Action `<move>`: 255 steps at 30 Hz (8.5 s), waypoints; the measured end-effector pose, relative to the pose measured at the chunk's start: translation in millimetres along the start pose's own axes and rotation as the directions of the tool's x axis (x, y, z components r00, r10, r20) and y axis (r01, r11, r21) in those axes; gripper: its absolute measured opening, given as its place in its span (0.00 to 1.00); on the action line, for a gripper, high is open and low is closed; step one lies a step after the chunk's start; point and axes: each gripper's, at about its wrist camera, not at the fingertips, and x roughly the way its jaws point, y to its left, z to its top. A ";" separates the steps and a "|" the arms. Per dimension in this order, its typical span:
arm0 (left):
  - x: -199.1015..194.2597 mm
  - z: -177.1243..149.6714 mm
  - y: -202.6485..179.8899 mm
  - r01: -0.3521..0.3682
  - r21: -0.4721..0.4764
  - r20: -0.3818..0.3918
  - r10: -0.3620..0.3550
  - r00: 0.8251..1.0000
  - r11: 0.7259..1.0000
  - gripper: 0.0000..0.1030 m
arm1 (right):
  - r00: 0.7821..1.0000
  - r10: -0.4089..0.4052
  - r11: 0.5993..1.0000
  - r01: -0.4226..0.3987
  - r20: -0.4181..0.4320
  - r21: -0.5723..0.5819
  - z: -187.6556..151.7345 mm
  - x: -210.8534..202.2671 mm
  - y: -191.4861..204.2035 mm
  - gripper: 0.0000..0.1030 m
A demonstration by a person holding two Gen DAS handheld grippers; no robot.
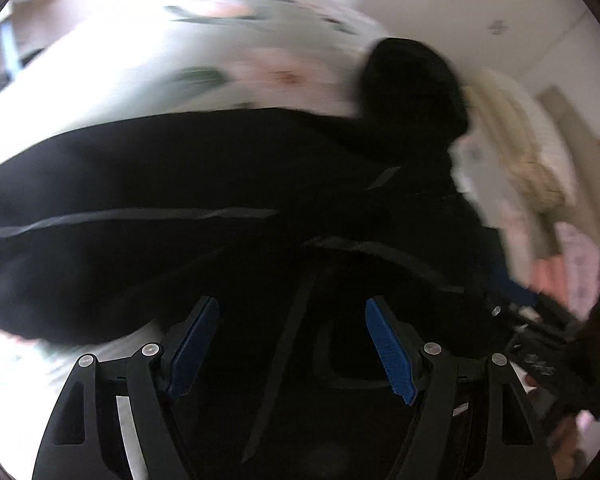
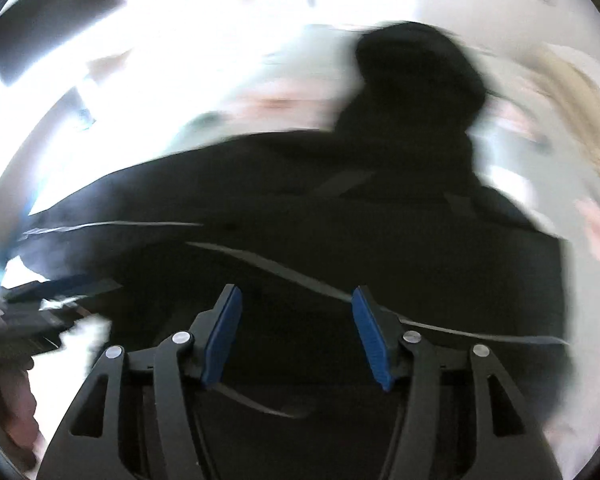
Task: Fold large clothes
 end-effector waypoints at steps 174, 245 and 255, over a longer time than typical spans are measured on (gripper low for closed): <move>69.9 -1.7 -40.8 -0.180 0.043 0.023 0.179 0.984 0.983 0.66 | 0.978 0.147 0.915 -0.077 -0.151 0.395 -52.5 -0.2 -229.3 0.24; 183.5 318.5 -46.4 0.121 0.090 0.126 -0.132 0.983 0.989 0.07 | 0.998 0.064 0.915 -0.067 0.019 0.398 220.0 150.4 -295.1 0.06; 236.7 286.3 13.8 0.178 -0.030 -0.118 -0.180 0.976 0.984 0.11 | 0.986 0.141 0.903 -0.092 -0.088 0.419 172.6 203.7 -300.6 0.05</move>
